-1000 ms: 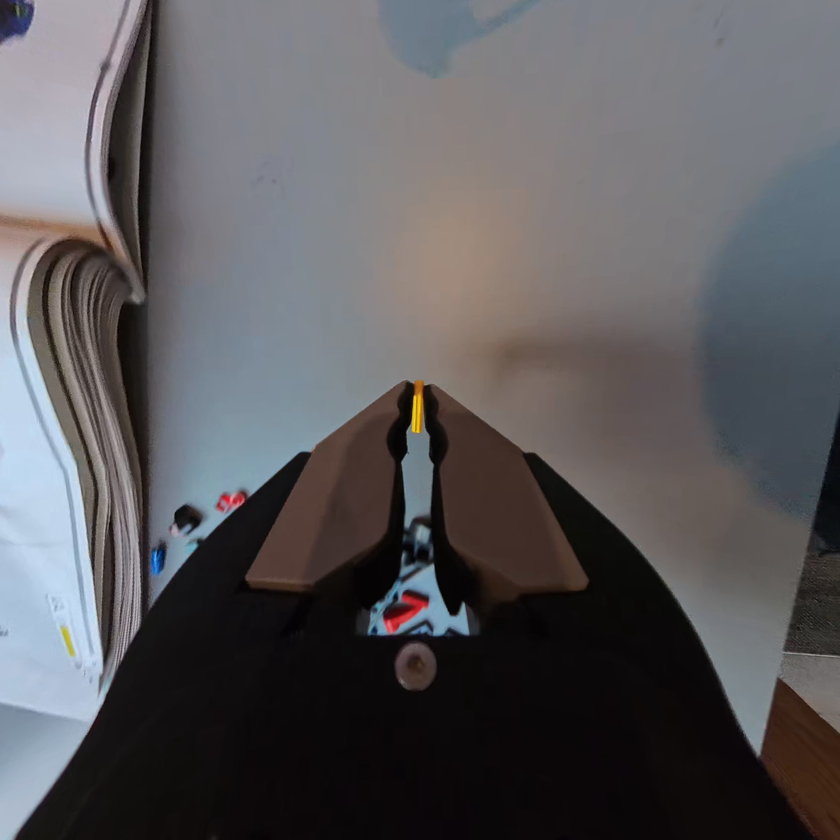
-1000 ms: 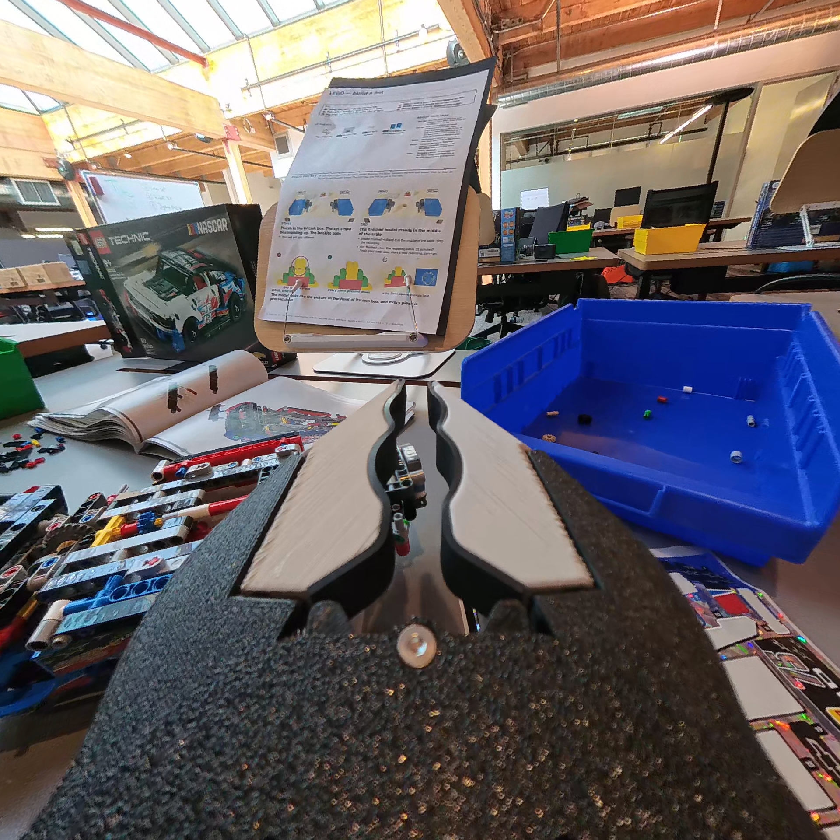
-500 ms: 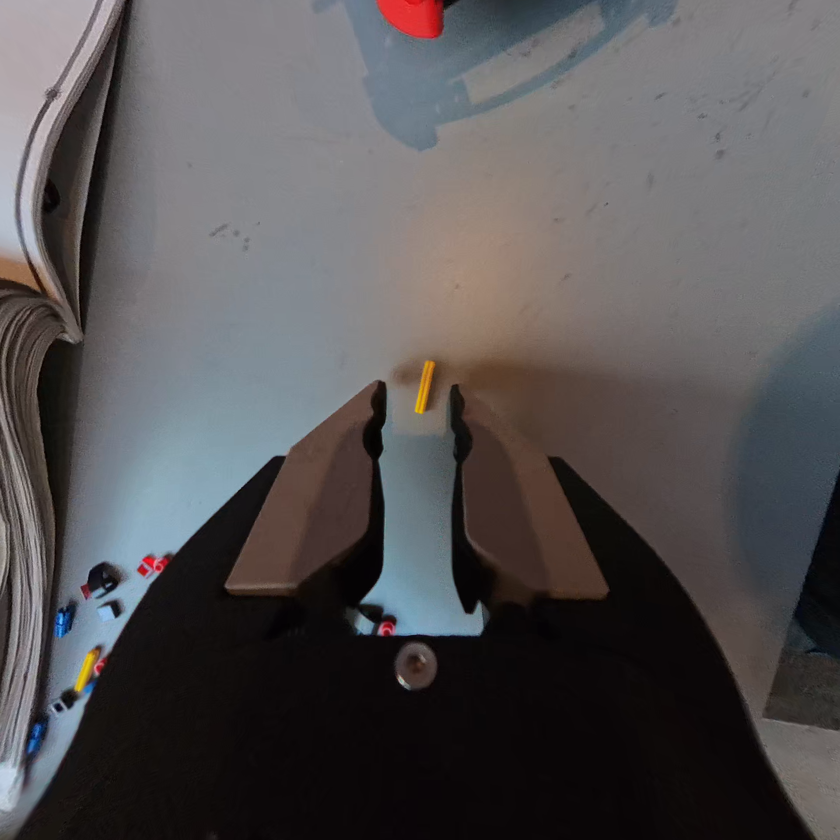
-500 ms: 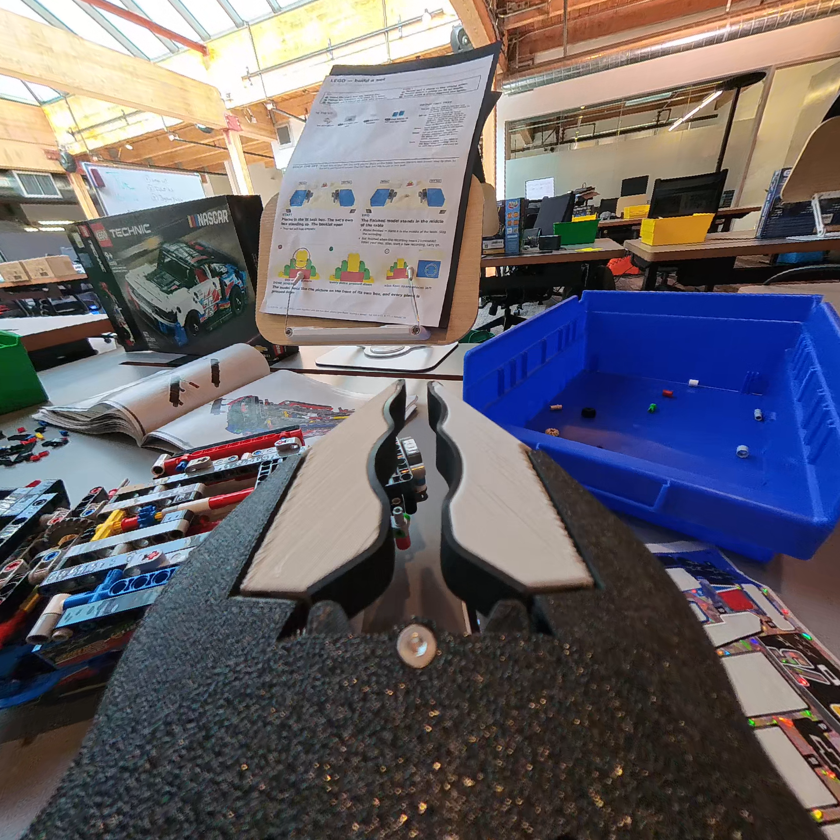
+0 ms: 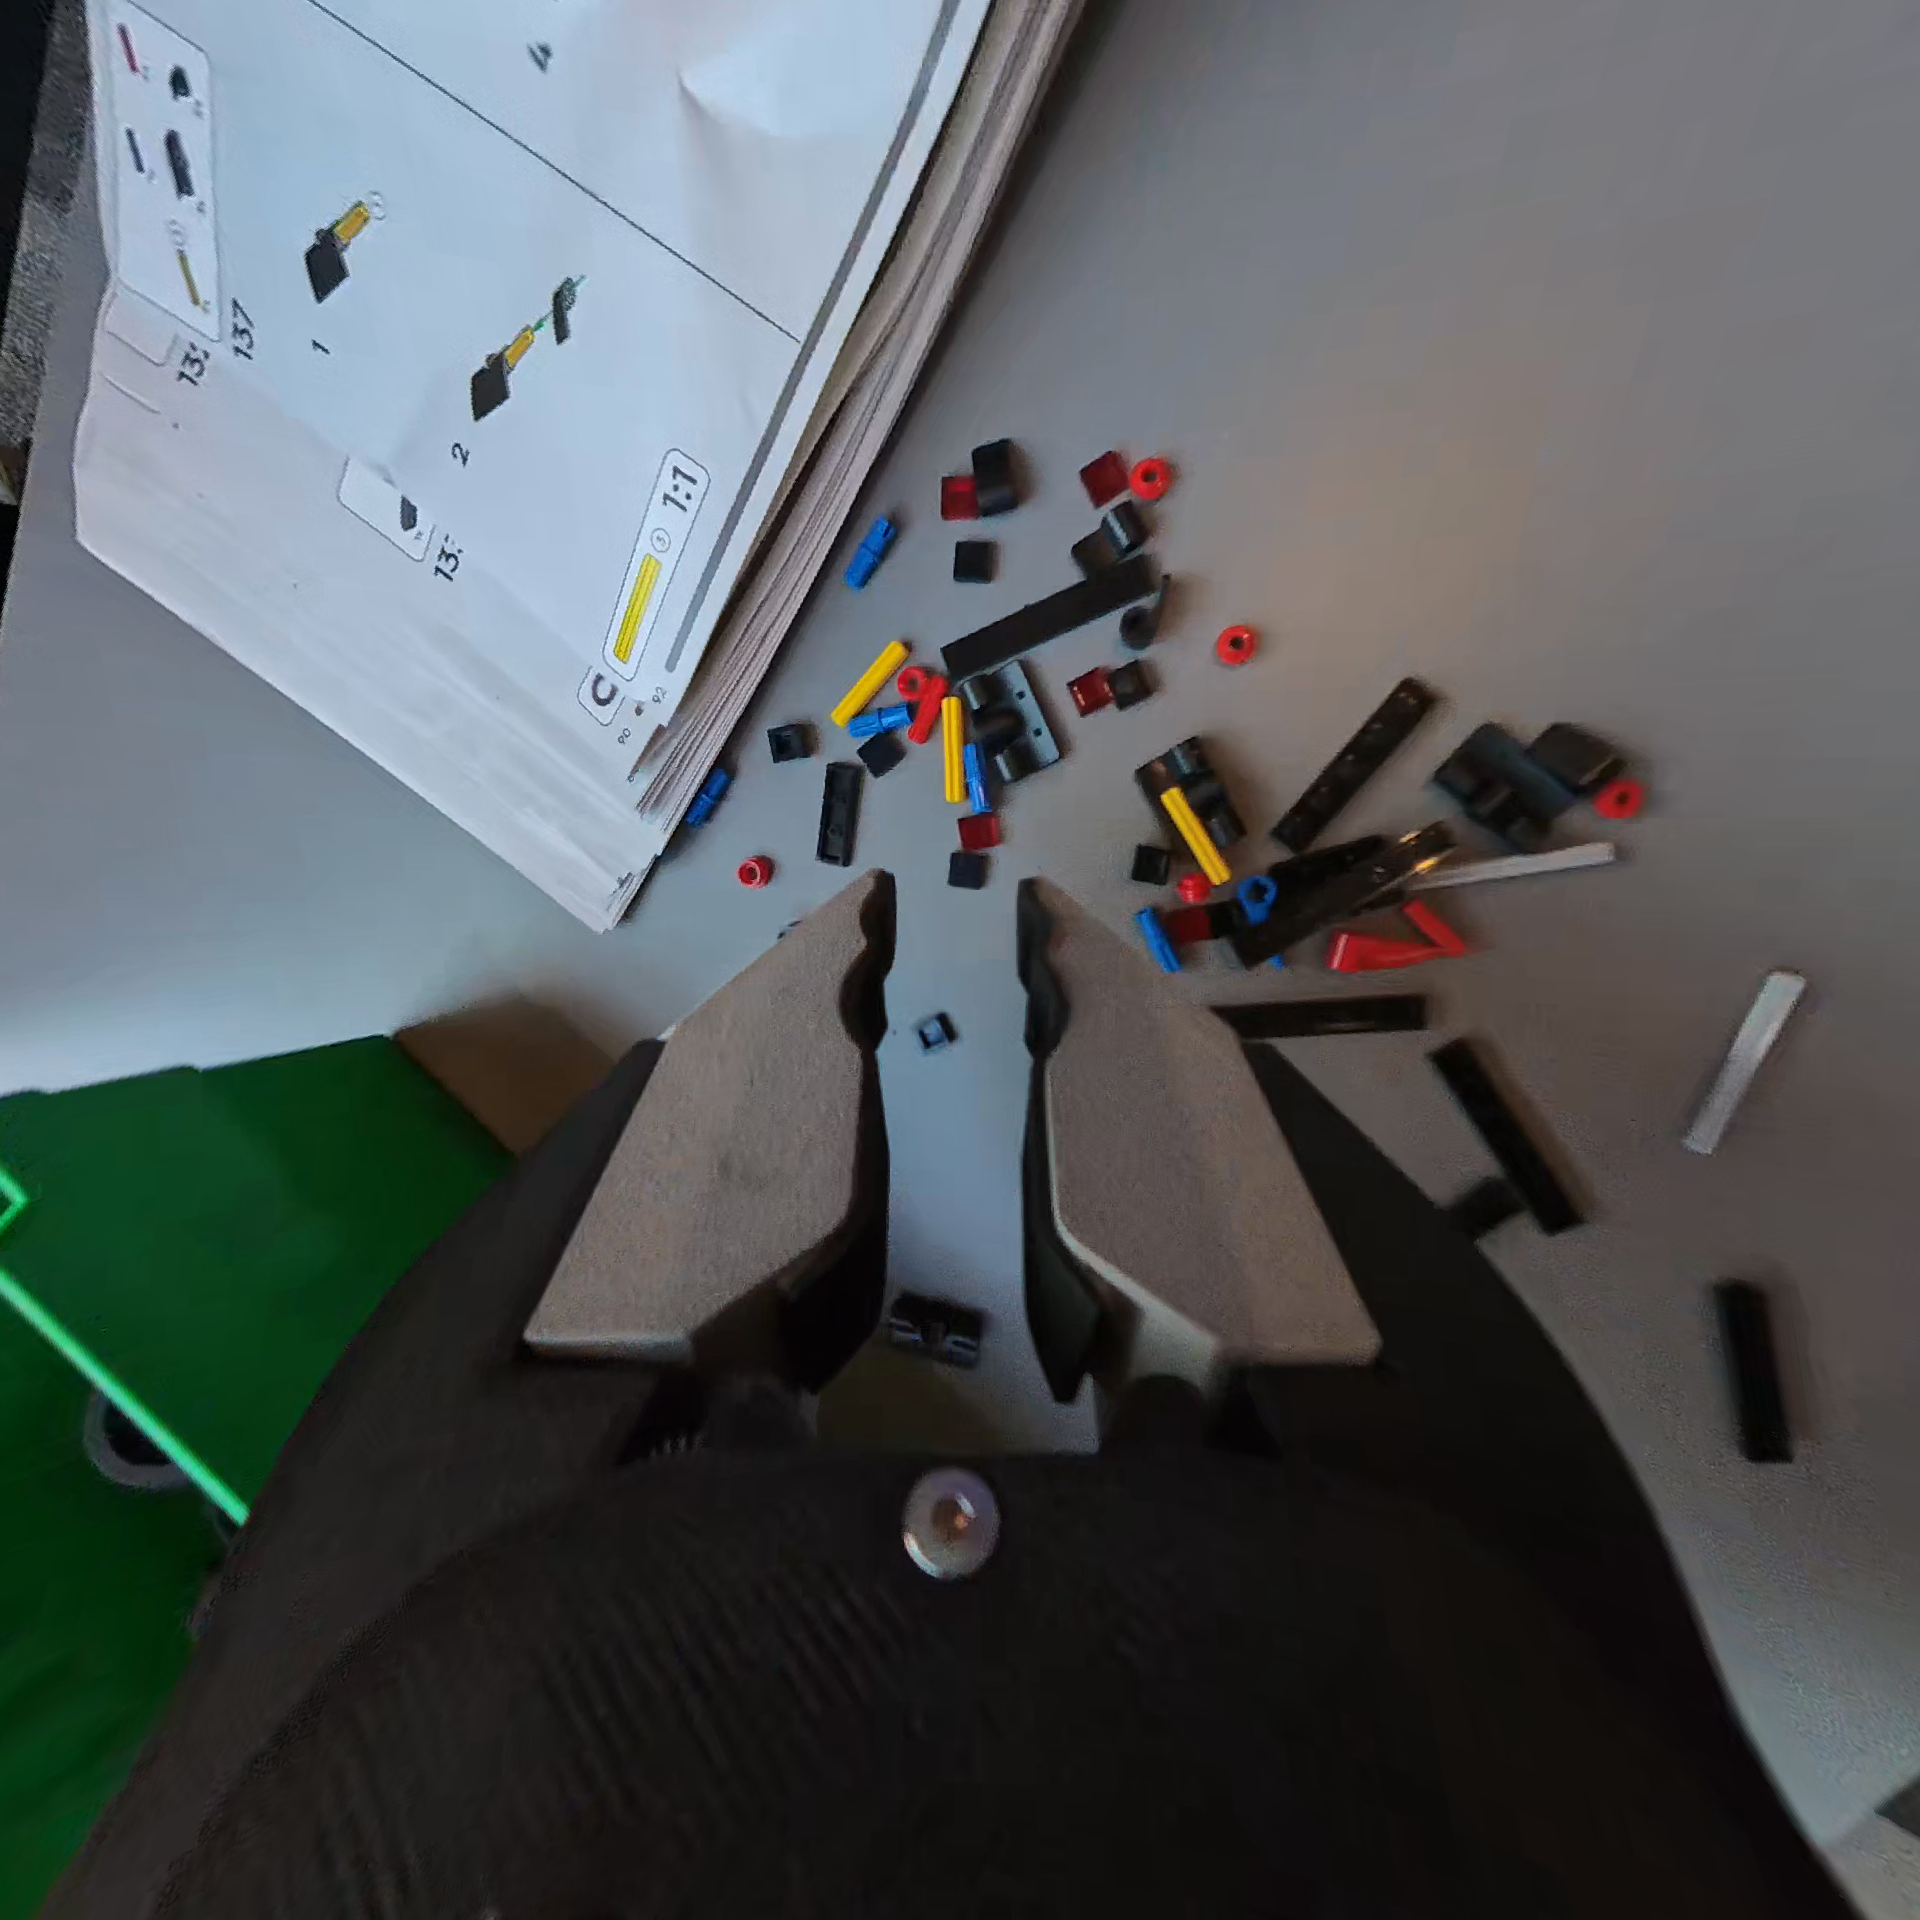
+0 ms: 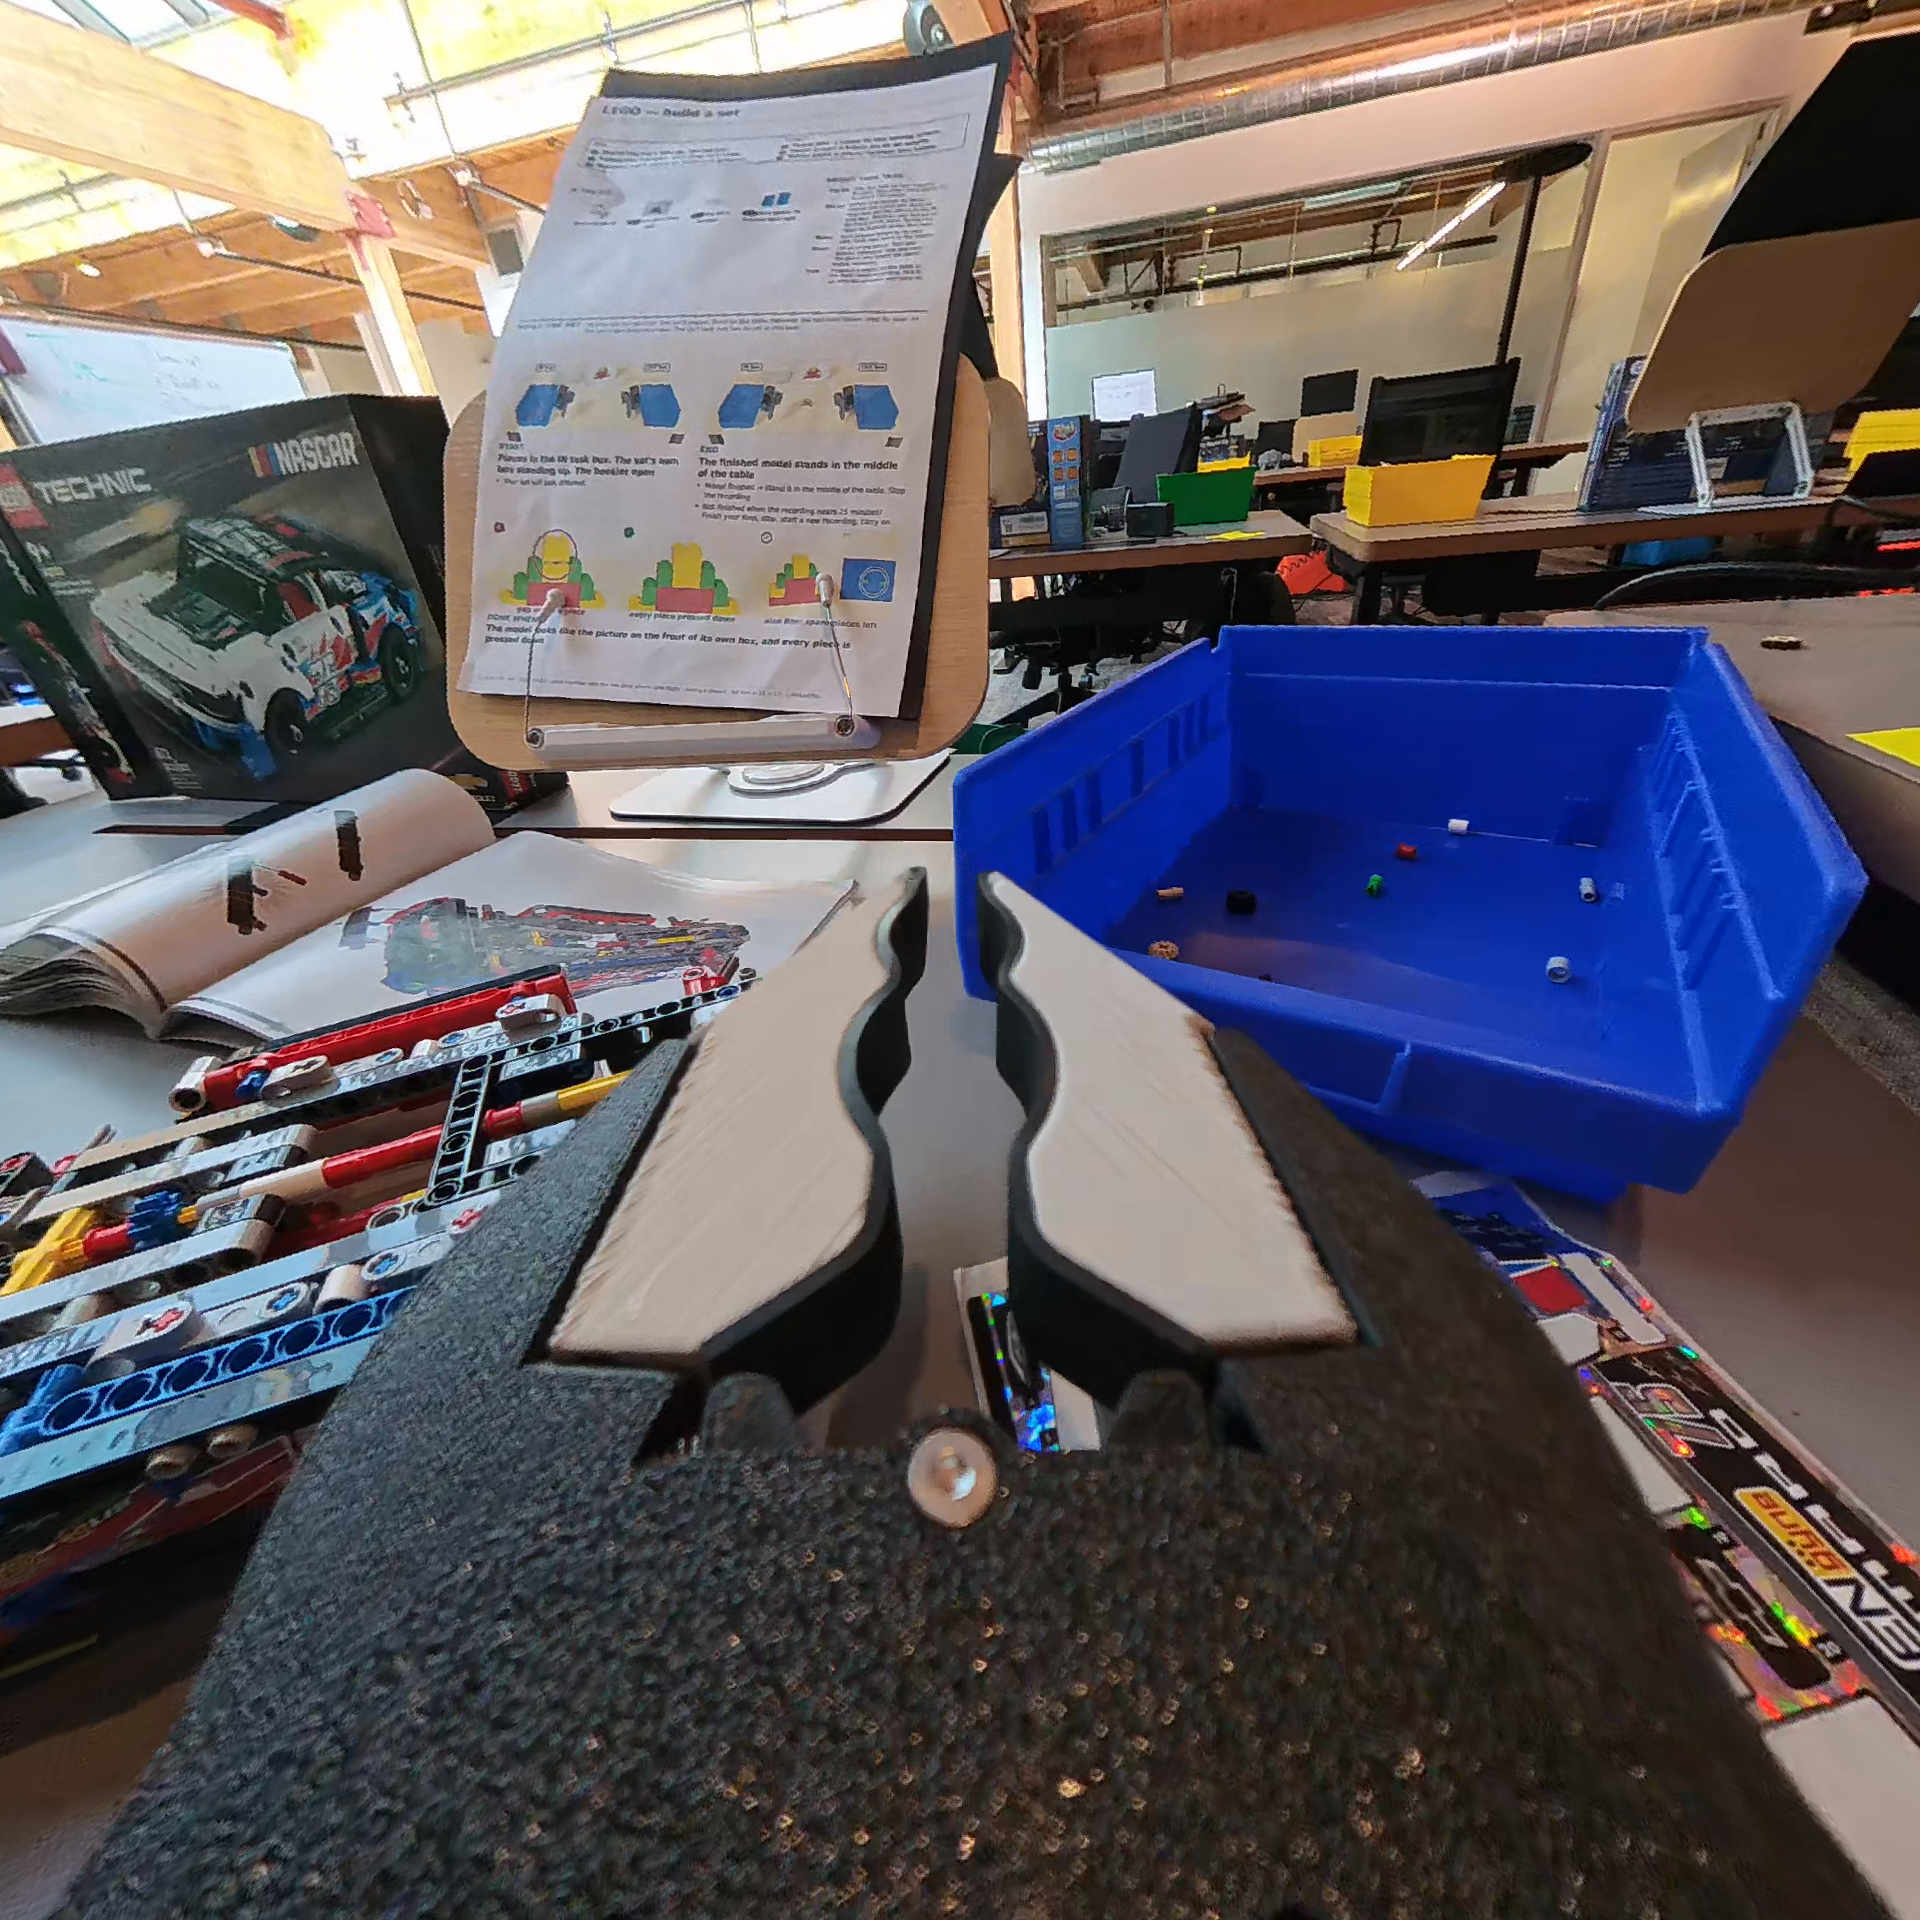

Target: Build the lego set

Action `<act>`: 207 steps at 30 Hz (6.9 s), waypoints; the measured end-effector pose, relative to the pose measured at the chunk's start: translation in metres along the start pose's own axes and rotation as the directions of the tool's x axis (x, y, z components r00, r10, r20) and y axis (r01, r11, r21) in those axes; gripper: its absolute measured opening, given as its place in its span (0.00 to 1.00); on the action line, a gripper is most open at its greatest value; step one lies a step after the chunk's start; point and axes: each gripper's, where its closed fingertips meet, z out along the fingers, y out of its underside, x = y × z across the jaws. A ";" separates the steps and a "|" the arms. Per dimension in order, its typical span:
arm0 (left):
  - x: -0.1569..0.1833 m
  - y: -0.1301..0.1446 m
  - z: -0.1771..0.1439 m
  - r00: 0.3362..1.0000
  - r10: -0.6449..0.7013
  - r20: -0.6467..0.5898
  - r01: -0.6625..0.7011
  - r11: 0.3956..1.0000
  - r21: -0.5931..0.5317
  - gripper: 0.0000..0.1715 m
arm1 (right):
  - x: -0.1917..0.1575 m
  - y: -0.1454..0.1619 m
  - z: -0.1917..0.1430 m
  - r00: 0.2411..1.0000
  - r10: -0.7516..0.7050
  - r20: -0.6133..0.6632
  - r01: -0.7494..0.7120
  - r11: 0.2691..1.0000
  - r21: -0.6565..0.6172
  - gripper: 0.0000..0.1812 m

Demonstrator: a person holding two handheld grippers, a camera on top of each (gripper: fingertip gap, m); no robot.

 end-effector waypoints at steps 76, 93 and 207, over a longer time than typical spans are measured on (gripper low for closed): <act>0.181 -0.109 0.041 0.843 0.339 -0.418 -0.344 0.937 0.066 0.05 | 0.007 -0.003 -0.008 0.999 0.049 -0.013 -0.049 0.999 0.020 0.04; 0.086 -0.117 -0.011 0.964 -0.258 -0.060 0.245 0.786 0.568 0.20 | 0.007 0.000 -0.005 0.998 -0.023 -0.053 0.023 1.000 0.000 0.05; 0.171 -0.118 0.048 0.834 0.288 -0.471 -0.233 0.957 0.173 0.02 | 0.010 -0.002 -0.005 0.997 -0.016 -0.081 0.018 1.000 0.023 0.08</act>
